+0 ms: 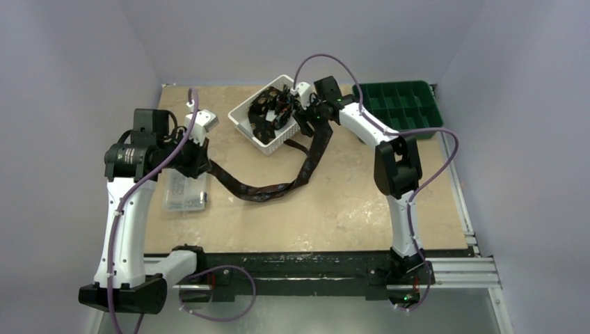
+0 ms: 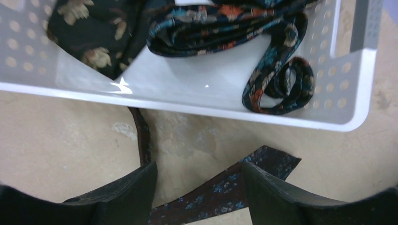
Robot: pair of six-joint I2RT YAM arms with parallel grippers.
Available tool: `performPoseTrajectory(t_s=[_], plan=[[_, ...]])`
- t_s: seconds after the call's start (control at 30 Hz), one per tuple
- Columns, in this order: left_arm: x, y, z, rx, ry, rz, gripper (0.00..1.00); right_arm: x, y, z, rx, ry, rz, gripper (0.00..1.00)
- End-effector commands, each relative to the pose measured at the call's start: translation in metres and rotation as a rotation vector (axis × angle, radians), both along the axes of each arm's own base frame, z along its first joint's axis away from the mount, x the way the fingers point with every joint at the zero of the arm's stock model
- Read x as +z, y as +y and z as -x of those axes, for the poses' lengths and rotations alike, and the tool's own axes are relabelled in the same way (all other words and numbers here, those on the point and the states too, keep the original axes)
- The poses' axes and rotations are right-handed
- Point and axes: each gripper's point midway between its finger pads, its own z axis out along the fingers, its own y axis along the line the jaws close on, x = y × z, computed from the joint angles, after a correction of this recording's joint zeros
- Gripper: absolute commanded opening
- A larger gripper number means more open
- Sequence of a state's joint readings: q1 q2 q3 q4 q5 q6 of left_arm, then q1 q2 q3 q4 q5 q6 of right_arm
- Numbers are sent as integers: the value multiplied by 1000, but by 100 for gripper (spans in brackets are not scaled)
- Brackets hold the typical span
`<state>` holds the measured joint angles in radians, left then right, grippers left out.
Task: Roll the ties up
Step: Flatten out the tie at the center of the board.
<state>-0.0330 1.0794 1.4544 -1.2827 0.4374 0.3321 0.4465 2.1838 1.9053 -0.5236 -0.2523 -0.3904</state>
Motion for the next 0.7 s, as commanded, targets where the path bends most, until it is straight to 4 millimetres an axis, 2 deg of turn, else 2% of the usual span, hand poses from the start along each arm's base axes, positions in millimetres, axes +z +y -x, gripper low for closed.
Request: performPoseTrajectory(t_s=[0.0, 0.13, 0.2, 0.3, 0.5, 0.6, 0.67], plan=[[0, 2, -4, 15, -6, -1, 0, 11, -21, -4, -64, -38, 94, 63], [-2, 1, -5, 10, -6, 6, 0, -5, -40, 3, -173, -21, 161, 63], [-3, 0, -6, 8, -3, 10, 0, -16, -42, 6, -198, 11, 173, 59], [-4, 0, -7, 9, -3, 6, 0, -24, -55, 14, -240, 68, 204, 50], [-10, 2, -6, 9, 6, -7, 0, -19, -81, 29, -248, 128, 195, 25], [-12, 3, -7, 4, 5, -12, 0, -17, -89, 48, -185, 189, 204, 16], [-11, 2, -5, -29, 0, -20, 0, -16, -93, 74, -45, 254, 215, 13]])
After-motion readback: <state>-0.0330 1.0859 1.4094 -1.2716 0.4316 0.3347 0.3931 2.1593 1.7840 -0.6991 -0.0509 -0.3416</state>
